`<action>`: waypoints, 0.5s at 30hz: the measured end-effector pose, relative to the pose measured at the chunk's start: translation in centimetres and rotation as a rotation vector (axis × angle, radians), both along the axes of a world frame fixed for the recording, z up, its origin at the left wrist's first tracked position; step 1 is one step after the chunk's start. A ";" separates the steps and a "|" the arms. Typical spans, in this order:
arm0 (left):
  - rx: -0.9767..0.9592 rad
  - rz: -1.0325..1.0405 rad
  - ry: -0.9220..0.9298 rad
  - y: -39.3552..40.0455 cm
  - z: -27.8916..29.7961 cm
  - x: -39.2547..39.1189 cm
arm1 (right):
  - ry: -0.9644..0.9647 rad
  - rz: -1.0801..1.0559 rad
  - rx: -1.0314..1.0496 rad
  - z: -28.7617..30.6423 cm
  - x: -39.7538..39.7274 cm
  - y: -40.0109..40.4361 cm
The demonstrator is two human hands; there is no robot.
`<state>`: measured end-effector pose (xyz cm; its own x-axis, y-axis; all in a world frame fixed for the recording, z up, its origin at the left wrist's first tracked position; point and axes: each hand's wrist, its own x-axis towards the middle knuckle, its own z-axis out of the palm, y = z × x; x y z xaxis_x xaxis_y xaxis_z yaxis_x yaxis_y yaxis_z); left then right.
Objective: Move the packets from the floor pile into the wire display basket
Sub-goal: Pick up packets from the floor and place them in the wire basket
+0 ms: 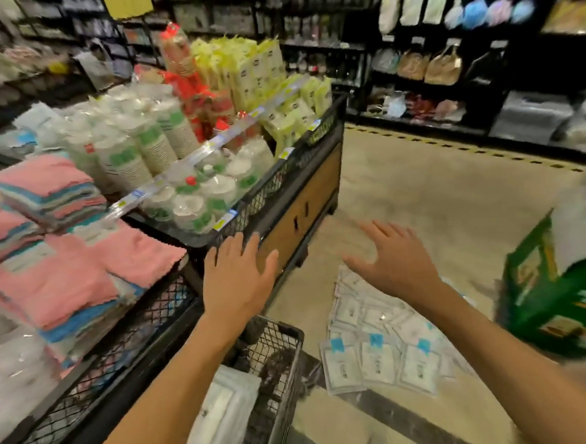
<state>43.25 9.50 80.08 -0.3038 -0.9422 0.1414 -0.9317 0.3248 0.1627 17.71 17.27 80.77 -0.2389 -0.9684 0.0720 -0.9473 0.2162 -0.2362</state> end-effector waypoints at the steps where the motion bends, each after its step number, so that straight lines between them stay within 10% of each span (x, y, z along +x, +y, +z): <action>1: 0.012 -0.030 -0.013 0.4 0.0 -1.2 | -0.009 -0.032 -0.003 -0.2 -1.4 1.0; 15: 0.101 -0.065 -0.035 5.7 -5.8 -16.8 | -0.031 -0.200 0.040 -5.7 -18.4 8.5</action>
<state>26.42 15.19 74.26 -0.3674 -0.9294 0.0349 -0.9151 0.3679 0.1651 -0.72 25.80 75.11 -0.4283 -0.9033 0.0238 -0.8771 0.4092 -0.2515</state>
